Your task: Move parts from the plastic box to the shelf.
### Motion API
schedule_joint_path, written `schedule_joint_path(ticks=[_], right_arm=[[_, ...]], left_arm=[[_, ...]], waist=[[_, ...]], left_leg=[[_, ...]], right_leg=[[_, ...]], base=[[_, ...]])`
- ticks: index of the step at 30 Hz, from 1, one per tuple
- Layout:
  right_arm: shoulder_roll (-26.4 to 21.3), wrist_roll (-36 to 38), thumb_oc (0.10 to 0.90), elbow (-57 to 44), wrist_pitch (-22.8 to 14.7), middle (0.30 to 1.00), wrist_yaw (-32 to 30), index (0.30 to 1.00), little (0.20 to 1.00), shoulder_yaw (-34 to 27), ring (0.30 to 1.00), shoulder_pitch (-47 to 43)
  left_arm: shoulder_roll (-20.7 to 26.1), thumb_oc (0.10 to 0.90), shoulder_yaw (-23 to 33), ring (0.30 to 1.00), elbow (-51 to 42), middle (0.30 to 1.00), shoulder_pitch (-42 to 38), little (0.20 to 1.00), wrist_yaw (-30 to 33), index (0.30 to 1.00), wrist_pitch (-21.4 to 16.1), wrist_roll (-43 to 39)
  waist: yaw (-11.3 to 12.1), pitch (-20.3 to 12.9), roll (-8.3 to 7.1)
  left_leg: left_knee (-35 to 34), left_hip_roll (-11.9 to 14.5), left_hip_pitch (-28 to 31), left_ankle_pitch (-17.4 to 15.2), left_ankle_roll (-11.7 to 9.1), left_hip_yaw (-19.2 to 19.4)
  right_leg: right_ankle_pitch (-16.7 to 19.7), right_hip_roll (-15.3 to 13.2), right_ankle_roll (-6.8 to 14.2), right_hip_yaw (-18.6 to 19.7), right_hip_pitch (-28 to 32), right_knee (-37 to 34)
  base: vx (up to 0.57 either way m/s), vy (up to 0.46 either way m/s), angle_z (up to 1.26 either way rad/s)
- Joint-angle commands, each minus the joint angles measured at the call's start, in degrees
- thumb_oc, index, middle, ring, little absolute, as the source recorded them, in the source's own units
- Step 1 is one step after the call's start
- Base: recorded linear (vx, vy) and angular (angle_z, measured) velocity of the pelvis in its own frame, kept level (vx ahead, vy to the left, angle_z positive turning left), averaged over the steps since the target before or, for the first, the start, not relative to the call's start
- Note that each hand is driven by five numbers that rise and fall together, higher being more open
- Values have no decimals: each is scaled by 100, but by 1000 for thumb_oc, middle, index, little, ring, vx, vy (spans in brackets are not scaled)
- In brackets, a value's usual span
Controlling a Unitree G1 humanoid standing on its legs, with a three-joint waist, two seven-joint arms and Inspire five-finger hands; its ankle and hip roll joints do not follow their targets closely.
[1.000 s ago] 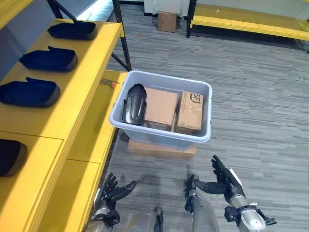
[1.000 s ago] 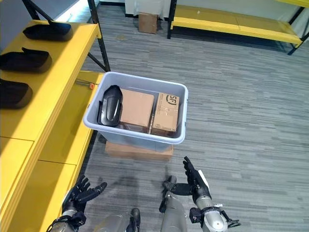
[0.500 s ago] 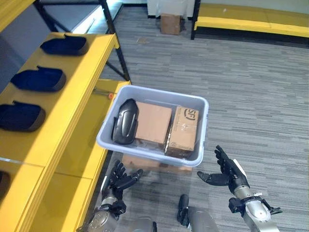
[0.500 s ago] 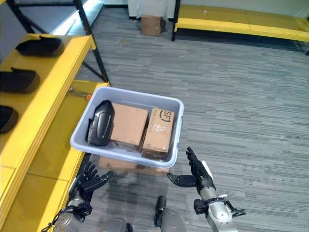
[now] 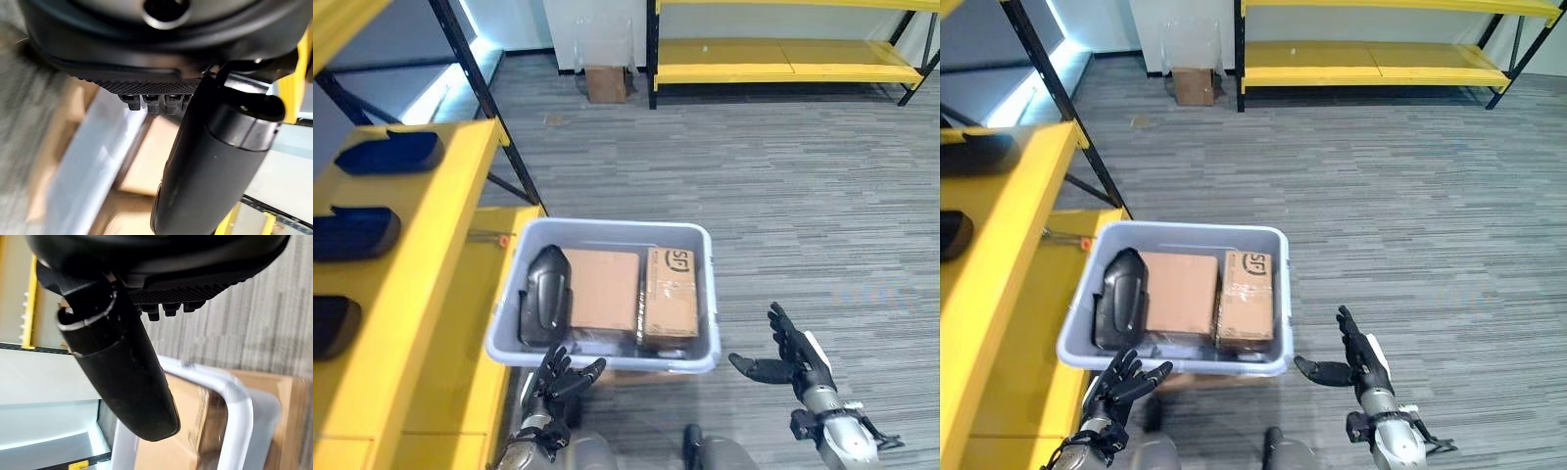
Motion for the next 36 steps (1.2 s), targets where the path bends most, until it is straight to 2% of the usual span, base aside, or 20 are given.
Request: schedule_joint_path(ticks=[1, 2, 4, 11, 16, 20, 22, 26, 27, 28, 29, 31, 33, 35, 36], right_arm=[[11, -53, 900, -676, -463, 1000, 93, 1000, 1000, -82, 1000, -330], [11, -146, 900, -682, -443, 1000, 68, 1000, 1000, -112, 1000, -329], [59, -140, 900, -697, -422, 1000, 84, 1000, 1000, -135, 1000, -284], [159, -149, 900, -736, -407, 1000, 130, 1000, 1000, -176, 1000, -185], [124, -248, 900, -798, -423, 1000, 160, 1000, 1000, -136, 1000, -254], [-89, -591, 900, -940, -485, 1000, 119, 1000, 1000, -51, 1000, -505], [-137, -540, 900, -951, -503, 1000, 131, 1000, 1000, -5, 1000, -653], [-759, -1036, 900, -891, -509, 1000, 66, 1000, 1000, 376, 1000, -1662], [-760, -1037, 900, -879, -514, 1000, 62, 1000, 1000, 382, 1000, -1677], [-1444, -1424, 900, -658, -561, 1000, -51, 1000, 1000, 778, 1000, -2785], [-1445, -1424, 900, -644, -567, 1000, -55, 1000, 1000, 788, 1000, -2803], [-1857, -1525, 900, -533, -582, 1000, -78, 1000, 1000, 1092, 1000, -3423], [-2436, -1664, 900, -381, -596, 1000, -32, 1000, 1000, 1690, 1000, -4326], [-2588, -1743, 900, -339, -593, 1000, -11, 1000, 1000, 1879, 1000, -4603], [-2901, -1884, 900, -248, -621, 1000, 6, 1000, 1000, 2233, 1000, -5113]], left_arm=[[406, 900, 165, 1000, -906, 1000, 92, 1000, -65, 1000, -493, -115], [486, 900, 143, 1000, -940, 1000, 26, 1000, -32, 1000, -488, -101], [537, 900, 141, 1000, -964, 1000, 18, 1000, -32, 1000, -474, -104], [611, 900, 173, 1000, -990, 1000, 81, 1000, -36, 1000, -426, -48], [638, 900, 223, 1000, -996, 1000, 87, 1000, -51, 1000, -418, -42], [675, 900, 189, 1000, -1006, 1000, 50, 1000, -94, 1000, -419, -42], [687, 900, 189, 1000, -1019, 1000, 53, 1000, -102, 1000, -428, -57], [806, 900, 126, 1000, -1092, 1000, -16, 1000, -181, 1000, -426, -82], [803, 900, 132, 1000, -1092, 1000, -20, 1000, -182, 1000, -425, -82], [976, 900, 39, 1000, -1153, 1000, -79, 1000, -300, 1000, -451, -149], [972, 900, 46, 1000, -1152, 1000, -84, 1000, -301, 1000, -451, -149], [1116, 900, -78, 1000, -1201, 1000, -141, 1000, -354, 1000, -493, -211], [1311, 900, -232, 1000, -1290, 1000, -230, 1000, -392, 1000, -542, -321], [1348, 900, -281, 1000, -1294, 1000, -270, 1000, -396, 1000, -543, -331], [1415, 900, -340, 1000, -1309, 1000, -305, 1000, -386, 1000, -583, -383]], waist=[[176, -75, -120], [140, -20, -137], [112, -1, -150], [73, 4, -267], [112, 29, -354], [173, 12, -440], [210, 8, -465], [439, 33, -564], [433, 38, -563], [672, 137, -612], [655, 125, -616], [807, 208, -649], [1024, 380, -634], [1073, 434, -614], [1190, 579, -562]], left_leg=[[633, 70, -82, -602, 204, 176], [1010, -25, -221, -807, 236, 256], [1237, -78, -290, -974, 278, 315], [1530, -172, -303, -1261, 391, 450], [1612, -197, -323, -1300, 408, 458], [1605, -202, -341, -1283, 378, 411], [1581, -204, -361, -1257, 366, 383], [1497, -227, -414, -1175, 345, 290], [1499, -227, -416, -1175, 345, 288], [1520, -232, -503, -1146, 324, 201], [1500, -240, -521, -1121, 327, 194], [1488, -258, -603, -1066, 302, 128], [1441, -301, -736, -958, 267, 22], [1425, -318, -792, -915, 257, -13], [1373, -363, -884, -832, 234, -104]], right_leg=[[255, -477, 254, -243, 190, -433], [293, -609, 309, -201, 158, -434], [296, -683, 335, -176, 158, -428], [410, -823, 438, -138, 196, -501], [401, -848, 471, -194, 241, -498], [389, -843, 474, -307, 328, -517], [390, -842, 467, -360, 344, -526], [420, -861, 467, -484, 359, -552], [419, -861, 467, -486, 359, -550], [411, -864, 461, -573, 344, -490], [428, -867, 460, -581, 330, -503], [433, -877, 448, -657, 295, -480], [421, -896, 424, -778, 226, -412], [416, -907, 417, -821, 200, -391], [403, -943, 397, -934, 146, -338]], base=[[-15, 217, 6], [-18, 280, -16], [-6, 216, -31], [14, 104, -4], [0, 26, -4], [14, -1, 8], [15, -11, 16], [4, -34, 12], [-27, -73, 13], [-26, -57, 16], [-40, -82, 18], [-40, -49, 23], [-71, -44, 23], [-69, -26, 31], [-80, -36, 35]])
